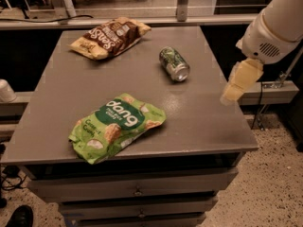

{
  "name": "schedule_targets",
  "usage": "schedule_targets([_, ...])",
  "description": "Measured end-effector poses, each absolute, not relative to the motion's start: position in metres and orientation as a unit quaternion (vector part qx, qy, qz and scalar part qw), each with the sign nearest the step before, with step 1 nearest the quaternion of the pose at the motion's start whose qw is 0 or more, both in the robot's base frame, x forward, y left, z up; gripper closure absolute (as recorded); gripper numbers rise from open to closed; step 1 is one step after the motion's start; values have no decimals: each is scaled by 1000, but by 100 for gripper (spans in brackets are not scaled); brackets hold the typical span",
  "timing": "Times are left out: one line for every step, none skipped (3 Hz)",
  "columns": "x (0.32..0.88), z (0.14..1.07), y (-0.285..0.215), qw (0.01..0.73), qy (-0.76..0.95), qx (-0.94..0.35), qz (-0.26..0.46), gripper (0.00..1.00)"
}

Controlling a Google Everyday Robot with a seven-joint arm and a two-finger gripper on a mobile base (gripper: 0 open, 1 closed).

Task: Place green can upright

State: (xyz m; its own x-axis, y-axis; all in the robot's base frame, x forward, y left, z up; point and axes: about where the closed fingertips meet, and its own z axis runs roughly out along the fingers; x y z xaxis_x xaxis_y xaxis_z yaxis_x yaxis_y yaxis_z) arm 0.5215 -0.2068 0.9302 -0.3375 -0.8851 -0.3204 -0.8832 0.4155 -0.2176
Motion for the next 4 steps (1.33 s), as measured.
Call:
schedule_targets([588,906,-196,215,842,-494,12,0])
schedule_targets([653,892,-180,224,862,-453,34,0])
schedule_targets([695,890,-159,223,876,-423,62,0])
schedule_targets([718,902,-136,227,880,-406,90,0])
